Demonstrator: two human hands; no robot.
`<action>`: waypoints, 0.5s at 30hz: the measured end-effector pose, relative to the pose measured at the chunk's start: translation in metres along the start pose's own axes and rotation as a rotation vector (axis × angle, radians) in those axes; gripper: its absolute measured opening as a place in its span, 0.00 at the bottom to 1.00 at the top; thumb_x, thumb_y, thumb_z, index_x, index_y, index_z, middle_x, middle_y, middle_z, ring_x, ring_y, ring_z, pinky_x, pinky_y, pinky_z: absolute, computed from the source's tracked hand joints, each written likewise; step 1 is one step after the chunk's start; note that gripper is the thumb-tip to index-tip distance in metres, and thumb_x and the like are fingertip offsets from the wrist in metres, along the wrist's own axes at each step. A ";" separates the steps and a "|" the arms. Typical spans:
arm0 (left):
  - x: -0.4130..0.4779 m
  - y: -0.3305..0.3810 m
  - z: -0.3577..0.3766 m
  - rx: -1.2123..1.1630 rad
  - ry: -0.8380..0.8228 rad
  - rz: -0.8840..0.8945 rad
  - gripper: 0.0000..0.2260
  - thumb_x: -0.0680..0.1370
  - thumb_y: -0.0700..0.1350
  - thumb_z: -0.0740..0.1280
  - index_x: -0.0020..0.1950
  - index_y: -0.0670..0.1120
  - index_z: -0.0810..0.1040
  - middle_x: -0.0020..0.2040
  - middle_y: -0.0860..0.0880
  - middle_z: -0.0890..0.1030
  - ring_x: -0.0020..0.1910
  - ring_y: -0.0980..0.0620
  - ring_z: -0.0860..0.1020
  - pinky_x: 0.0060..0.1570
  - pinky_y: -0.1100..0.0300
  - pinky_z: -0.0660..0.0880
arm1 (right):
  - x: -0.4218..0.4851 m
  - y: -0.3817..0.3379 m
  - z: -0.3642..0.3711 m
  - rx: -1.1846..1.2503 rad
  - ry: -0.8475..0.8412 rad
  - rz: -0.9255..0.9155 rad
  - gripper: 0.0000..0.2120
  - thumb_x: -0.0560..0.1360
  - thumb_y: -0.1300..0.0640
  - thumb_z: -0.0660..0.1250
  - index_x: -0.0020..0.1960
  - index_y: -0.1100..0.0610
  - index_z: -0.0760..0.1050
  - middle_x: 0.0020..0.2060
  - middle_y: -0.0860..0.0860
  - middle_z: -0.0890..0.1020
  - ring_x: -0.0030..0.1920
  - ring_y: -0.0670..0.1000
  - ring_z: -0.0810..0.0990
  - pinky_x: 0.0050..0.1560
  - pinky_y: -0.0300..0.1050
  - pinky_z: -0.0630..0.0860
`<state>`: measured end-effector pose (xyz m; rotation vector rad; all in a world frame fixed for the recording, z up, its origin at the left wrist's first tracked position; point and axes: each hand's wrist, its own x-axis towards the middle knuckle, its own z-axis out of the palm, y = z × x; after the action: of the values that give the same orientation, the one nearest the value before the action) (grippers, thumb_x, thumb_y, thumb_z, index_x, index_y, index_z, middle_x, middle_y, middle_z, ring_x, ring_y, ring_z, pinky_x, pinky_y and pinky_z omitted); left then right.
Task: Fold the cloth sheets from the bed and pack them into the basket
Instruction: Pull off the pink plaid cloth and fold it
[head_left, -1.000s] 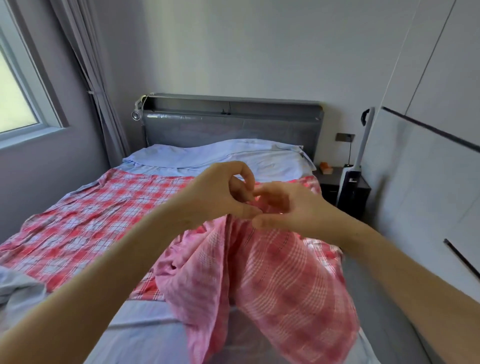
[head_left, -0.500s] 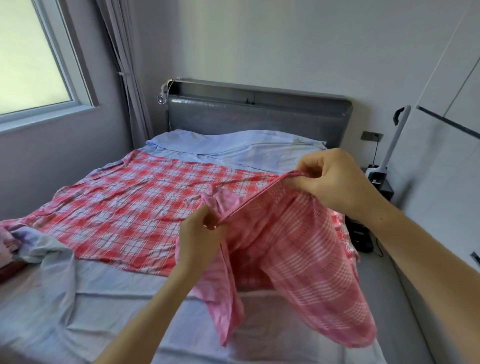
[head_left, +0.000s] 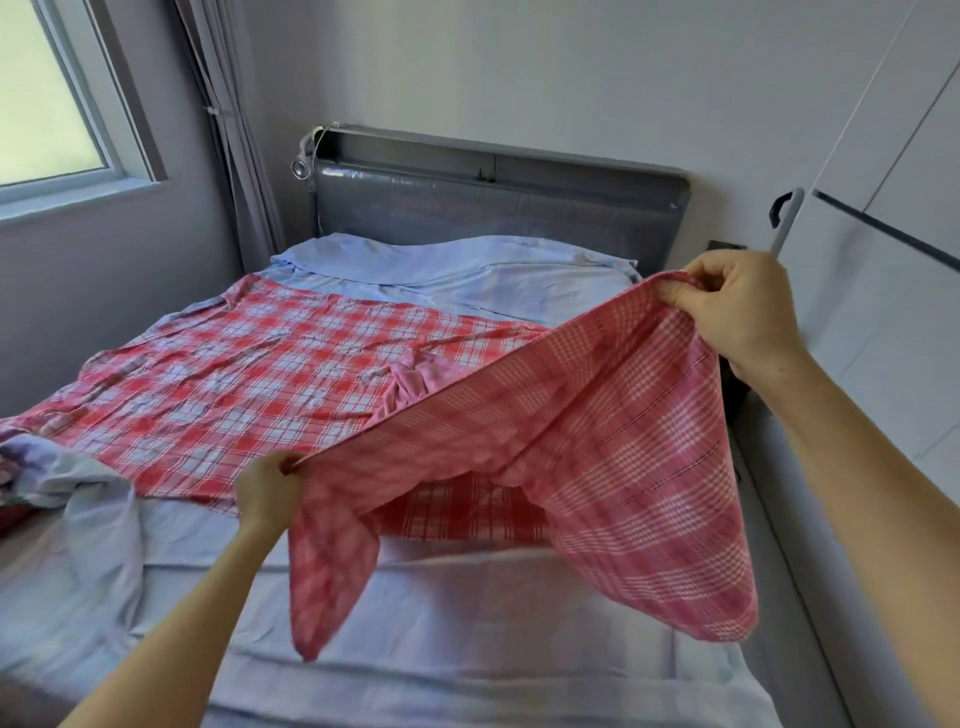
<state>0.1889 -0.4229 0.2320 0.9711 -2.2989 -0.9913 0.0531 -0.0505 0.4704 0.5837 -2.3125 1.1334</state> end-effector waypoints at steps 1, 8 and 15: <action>0.005 -0.001 -0.005 0.013 0.011 -0.030 0.09 0.75 0.37 0.67 0.53 0.37 0.82 0.48 0.38 0.83 0.46 0.41 0.78 0.42 0.56 0.69 | -0.004 0.011 0.005 -0.016 0.005 0.032 0.09 0.71 0.59 0.73 0.38 0.66 0.80 0.30 0.58 0.79 0.29 0.46 0.73 0.33 0.39 0.71; 0.036 -0.020 -0.033 -0.232 -0.088 -0.271 0.12 0.79 0.42 0.63 0.62 0.42 0.76 0.46 0.41 0.78 0.37 0.46 0.74 0.44 0.53 0.74 | -0.077 0.074 0.042 -0.272 -0.225 0.226 0.06 0.76 0.61 0.66 0.41 0.61 0.74 0.36 0.56 0.77 0.39 0.58 0.76 0.39 0.46 0.67; 0.036 -0.011 -0.105 -0.511 -0.225 -0.295 0.07 0.78 0.35 0.59 0.49 0.42 0.77 0.28 0.50 0.79 0.23 0.53 0.77 0.24 0.65 0.76 | -0.155 0.080 0.049 -0.233 -0.863 0.281 0.05 0.80 0.60 0.59 0.47 0.56 0.73 0.43 0.50 0.77 0.44 0.52 0.76 0.44 0.45 0.70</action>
<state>0.2363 -0.5013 0.2953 1.0269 -1.9331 -1.7814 0.1172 -0.0213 0.3035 0.7790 -3.2924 0.7752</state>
